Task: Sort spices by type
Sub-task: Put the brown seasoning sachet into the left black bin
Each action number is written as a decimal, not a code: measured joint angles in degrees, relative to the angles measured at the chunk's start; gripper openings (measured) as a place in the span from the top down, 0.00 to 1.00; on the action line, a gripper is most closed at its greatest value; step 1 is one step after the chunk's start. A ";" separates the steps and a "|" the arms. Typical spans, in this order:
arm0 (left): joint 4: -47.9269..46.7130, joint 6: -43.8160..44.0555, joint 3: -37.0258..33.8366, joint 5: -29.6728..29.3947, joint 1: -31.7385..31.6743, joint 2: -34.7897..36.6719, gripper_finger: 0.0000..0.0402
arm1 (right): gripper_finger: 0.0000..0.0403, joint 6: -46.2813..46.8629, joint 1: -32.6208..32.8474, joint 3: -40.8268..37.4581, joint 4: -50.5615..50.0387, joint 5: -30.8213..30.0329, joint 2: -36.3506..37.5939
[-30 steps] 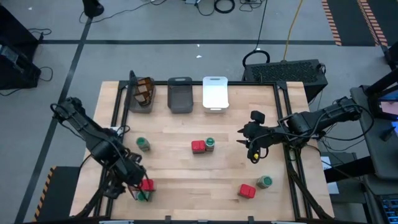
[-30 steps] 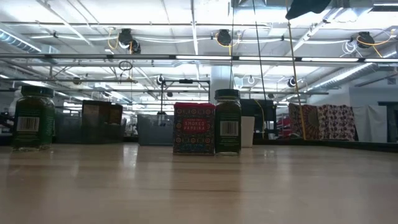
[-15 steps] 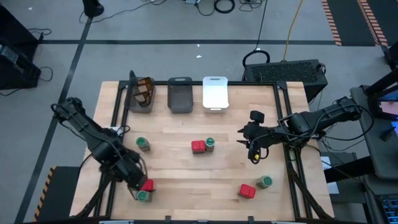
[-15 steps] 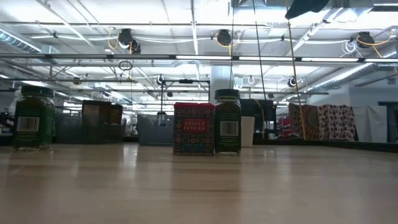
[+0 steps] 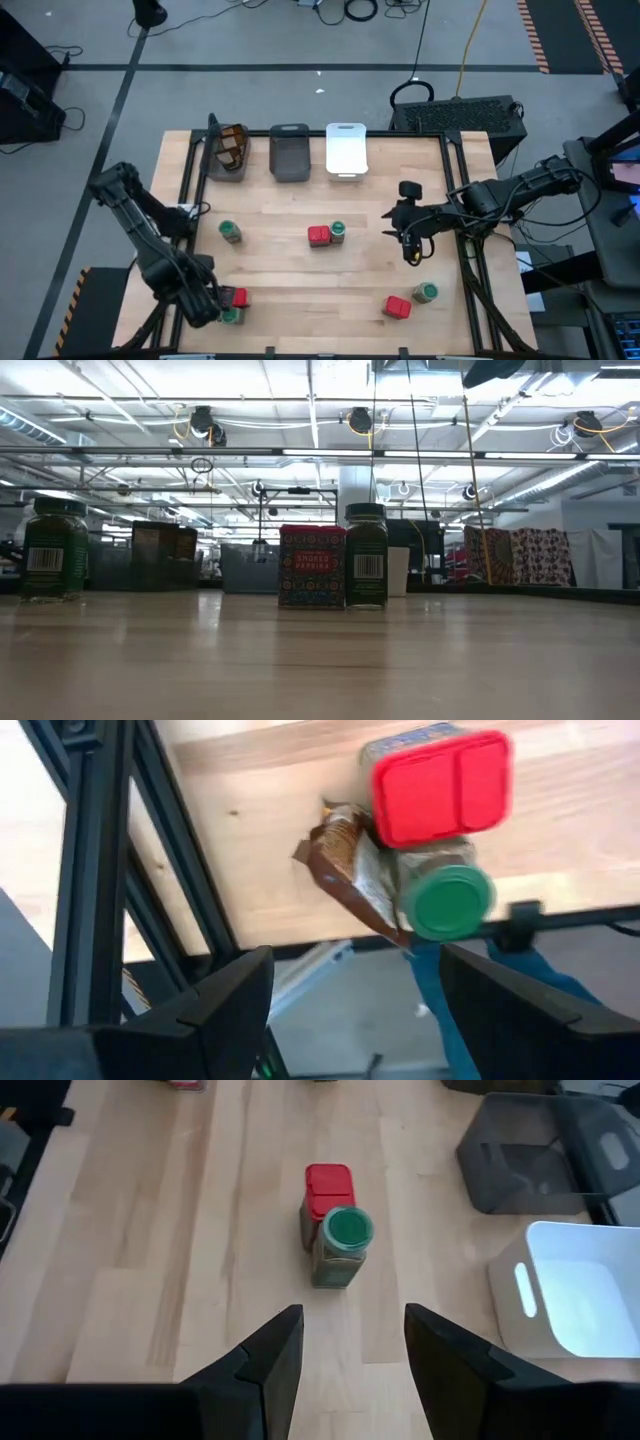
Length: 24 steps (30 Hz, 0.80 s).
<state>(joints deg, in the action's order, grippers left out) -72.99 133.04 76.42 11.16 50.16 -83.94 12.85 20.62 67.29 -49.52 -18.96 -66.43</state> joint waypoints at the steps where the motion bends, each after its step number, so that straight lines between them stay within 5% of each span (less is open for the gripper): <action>1: 0.00 0.15 0.00 0.10 0.26 -0.73 0.29 | 0.60 -0.13 0.00 0.00 -0.02 0.16 -0.02; 24: 0.39 0.61 0.09 -0.64 -0.26 -11.13 0.33 | 0.60 -2.22 0.00 0.00 0.00 1.33 -0.02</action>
<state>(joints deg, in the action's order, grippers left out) -72.60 133.64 76.51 10.52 49.89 -95.07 10.64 20.62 67.29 -49.52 -17.63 -66.46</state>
